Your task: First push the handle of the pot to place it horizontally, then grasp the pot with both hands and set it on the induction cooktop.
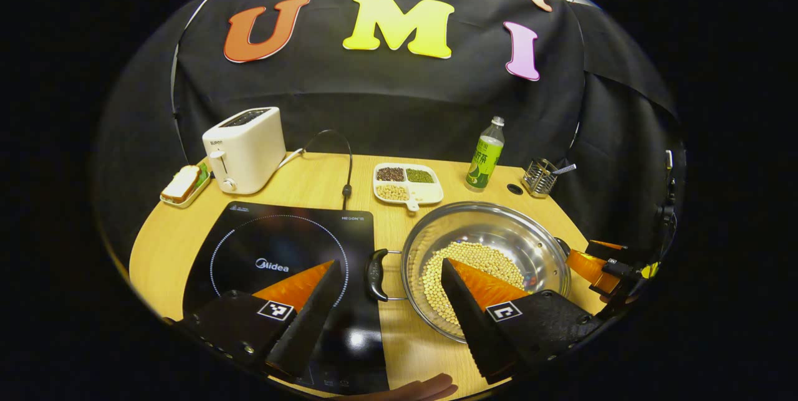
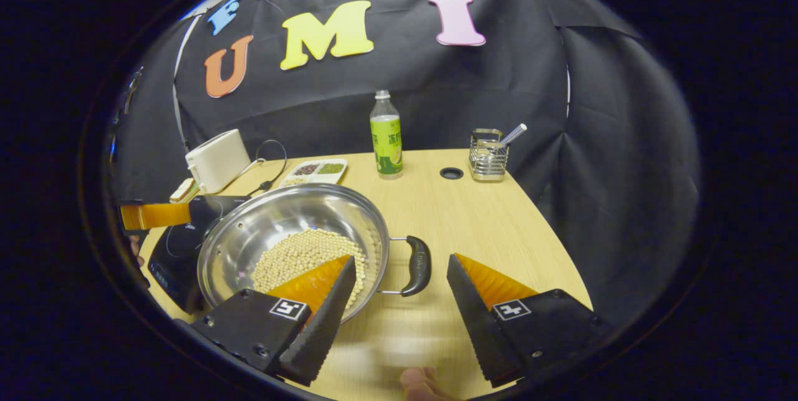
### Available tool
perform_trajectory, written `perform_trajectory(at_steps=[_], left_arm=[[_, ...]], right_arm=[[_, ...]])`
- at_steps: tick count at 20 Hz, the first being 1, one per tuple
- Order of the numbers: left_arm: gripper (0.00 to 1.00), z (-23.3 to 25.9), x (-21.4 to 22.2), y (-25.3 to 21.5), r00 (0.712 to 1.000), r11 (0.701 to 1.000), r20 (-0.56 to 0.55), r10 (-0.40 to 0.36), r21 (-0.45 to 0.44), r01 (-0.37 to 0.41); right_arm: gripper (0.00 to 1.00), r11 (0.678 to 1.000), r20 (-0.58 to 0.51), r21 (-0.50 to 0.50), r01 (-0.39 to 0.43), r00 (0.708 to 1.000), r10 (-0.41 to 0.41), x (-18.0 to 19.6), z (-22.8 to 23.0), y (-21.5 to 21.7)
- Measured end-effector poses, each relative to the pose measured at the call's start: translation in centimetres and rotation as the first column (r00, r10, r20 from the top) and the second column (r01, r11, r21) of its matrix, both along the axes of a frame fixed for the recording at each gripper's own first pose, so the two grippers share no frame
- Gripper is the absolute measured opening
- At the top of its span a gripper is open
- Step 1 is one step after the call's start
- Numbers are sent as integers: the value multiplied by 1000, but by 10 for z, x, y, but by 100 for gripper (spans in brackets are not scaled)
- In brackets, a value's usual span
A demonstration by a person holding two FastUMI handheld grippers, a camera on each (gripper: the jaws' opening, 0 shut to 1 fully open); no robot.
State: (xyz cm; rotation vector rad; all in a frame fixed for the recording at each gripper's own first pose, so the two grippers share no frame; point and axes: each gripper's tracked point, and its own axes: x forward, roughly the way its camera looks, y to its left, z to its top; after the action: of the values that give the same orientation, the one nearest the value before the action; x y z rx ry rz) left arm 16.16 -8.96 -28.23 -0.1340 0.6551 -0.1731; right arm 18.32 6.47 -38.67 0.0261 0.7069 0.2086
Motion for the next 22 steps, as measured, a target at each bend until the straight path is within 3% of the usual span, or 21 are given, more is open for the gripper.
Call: perform_trajectory(at_steps=[13,17,18,20,21,22], left_arm=[[96,-49,18,-12,992,999,-124,-29,20,32],[84,-56,21,-7,989,999,-147,-13,41,19],[67,-61,17,-5,984,999,-178,-10,48,19],[89,-64,16,-6,980,999,-200,-8,49,19],[75,-65,15,-6,978,999,-208,-8,48,18],[71,-65,17,-3,979,999,-203,3,52,7]], right_arm=[[94,1000,-86,-9,2,996,-3,31,-34,10],[93,1000,-134,13,25,991,-23,36,-42,13],[91,999,-142,25,23,990,-19,35,-44,15],[82,1000,-145,20,16,989,-13,36,-44,16],[82,1000,-145,17,17,989,-15,37,-44,16],[87,1000,-151,17,15,988,-12,37,-45,17]])
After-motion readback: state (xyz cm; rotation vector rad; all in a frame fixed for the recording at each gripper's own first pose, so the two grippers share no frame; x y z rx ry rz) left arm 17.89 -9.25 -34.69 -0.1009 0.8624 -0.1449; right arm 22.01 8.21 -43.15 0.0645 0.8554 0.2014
